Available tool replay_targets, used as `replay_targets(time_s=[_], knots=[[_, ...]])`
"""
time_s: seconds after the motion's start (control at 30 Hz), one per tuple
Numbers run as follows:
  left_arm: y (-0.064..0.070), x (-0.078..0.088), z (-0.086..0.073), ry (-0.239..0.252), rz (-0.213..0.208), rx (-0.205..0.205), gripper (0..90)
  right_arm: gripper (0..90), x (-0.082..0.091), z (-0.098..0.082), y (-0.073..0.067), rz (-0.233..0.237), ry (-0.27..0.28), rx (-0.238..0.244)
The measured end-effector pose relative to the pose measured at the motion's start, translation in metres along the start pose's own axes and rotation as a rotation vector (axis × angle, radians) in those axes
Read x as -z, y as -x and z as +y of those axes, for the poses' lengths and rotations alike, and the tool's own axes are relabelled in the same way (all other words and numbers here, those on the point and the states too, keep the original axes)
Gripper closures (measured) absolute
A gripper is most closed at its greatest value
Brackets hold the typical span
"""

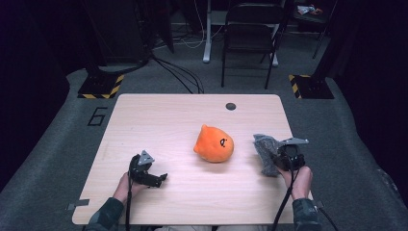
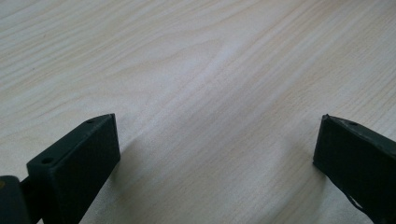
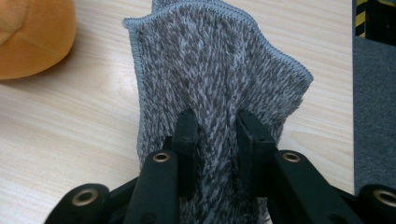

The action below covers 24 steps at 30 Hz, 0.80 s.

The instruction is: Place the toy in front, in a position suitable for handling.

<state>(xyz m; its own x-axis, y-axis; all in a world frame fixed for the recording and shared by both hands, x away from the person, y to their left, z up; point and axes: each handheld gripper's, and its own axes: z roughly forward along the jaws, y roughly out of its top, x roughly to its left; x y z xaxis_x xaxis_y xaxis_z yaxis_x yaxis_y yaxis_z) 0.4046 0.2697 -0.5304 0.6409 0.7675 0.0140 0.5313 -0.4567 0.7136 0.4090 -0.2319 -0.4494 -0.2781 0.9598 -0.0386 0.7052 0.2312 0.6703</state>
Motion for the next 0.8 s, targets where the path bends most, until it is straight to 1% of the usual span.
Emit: replay_targets(time_s=[0.07, 0.1, 0.13, 0.17, 0.2, 0.23, 0.27, 0.3, 0.37, 0.4, 0.43, 0.47, 0.5, 0.53, 0.57, 0.6, 0.67, 0.7, 0.73, 0.77, 0.8], knots=[[0.0, 0.0, 0.0, 0.0, 0.001, 0.003, 0.0, 68.3, -0.005, 0.0, 0.001, -0.013, -0.009, -0.001], [0.0, 0.0, 0.0, 0.007, 0.004, 0.006, 0.0, 61.9, -0.008, 0.0, 0.001, -0.017, -0.013, -0.007], [0.0, 0.0, 0.0, 0.003, 0.003, 0.004, 0.0, 50.2, -0.013, -0.001, 0.001, -0.023, -0.03, -0.021], [0.0, -0.001, -0.001, 0.01, 0.006, 0.005, 0.0, 35.9, -0.022, -0.003, 0.0, -0.036, -0.078, -0.026], [0.0, 0.0, 0.0, 0.004, 0.004, 0.004, 0.0, 27.1, -0.031, -0.008, 0.0, -0.049, -0.117, -0.031], [0.001, -0.001, -0.001, 0.013, 0.008, 0.007, 0.0, 22.0, -0.038, -0.012, 0.001, -0.052, -0.127, -0.02], [0.001, -0.001, -0.001, 0.012, 0.009, 0.009, 0.0, 17.6, -0.042, -0.014, 0.0, -0.064, -0.156, -0.015], [0.001, 0.0, -0.001, 0.011, 0.011, 0.01, 0.0, 15.6, -0.041, -0.013, 0.0, -0.055, -0.151, -0.015], [0.0, 0.001, -0.001, -0.006, 0.0, 0.005, 0.0, 14.4, -0.026, -0.008, 0.0, -0.041, -0.087, -0.023], [-0.002, 0.002, 0.0, -0.014, 0.01, -0.007, 0.0, 14.0, -0.017, -0.005, 0.0, -0.031, -0.044, -0.027], [-0.001, 0.001, 0.0, -0.007, 0.01, 0.005, 0.0, 13.5, -0.008, -0.003, -0.001, -0.017, -0.008, -0.028], [-0.002, 0.001, 0.0, -0.003, 0.016, 0.004, 0.0, 13.1, 0.0, -0.002, -0.001, 0.0, 0.004, -0.035], [-0.002, 0.002, 0.001, -0.019, 0.018, 0.007, 0.0, 13.0, 0.007, -0.003, -0.001, 0.009, 0.018, -0.041], [-0.002, 0.003, 0.002, -0.032, 0.011, 0.017, 0.2, 13.0, 0.012, -0.005, -0.001, 0.02, 0.03, -0.05], [-0.001, 0.003, 0.003, -0.031, 0.021, 0.027, 1.4, 13.0, 0.015, -0.008, 0.001, 0.03, 0.032, -0.051], [-0.001, 0.004, 0.005, -0.038, 0.015, 0.03, 2.8, 13.0, 0.018, -0.013, 0.002, 0.039, 0.028, -0.06], [-0.001, 0.007, 0.01, -0.03, 0.012, 0.047, 3.3, 13.1, 0.023, -0.02, 0.005, 0.039, 0.015, -0.066], [-0.001, 0.009, 0.012, 0.001, 0.019, 0.057, 3.9, 13.1, 0.024, -0.021, 0.006, 0.041, 0.016, -0.063], [0.0, 0.013, 0.015, 0.014, 0.014, 0.071, 4.9, 13.1, 0.026, -0.024, 0.008, 0.043, 0.019, -0.075], [0.001, 0.015, 0.018, 0.036, 0.014, 0.074, 5.8, 13.2, 0.028, -0.025, 0.009, 0.051, 0.021, -0.084], [0.003, 0.018, 0.022, 0.052, 0.011, 0.07, 6.2, 13.2, 0.03, -0.027, 0.009, 0.057, 0.027, -0.08]])
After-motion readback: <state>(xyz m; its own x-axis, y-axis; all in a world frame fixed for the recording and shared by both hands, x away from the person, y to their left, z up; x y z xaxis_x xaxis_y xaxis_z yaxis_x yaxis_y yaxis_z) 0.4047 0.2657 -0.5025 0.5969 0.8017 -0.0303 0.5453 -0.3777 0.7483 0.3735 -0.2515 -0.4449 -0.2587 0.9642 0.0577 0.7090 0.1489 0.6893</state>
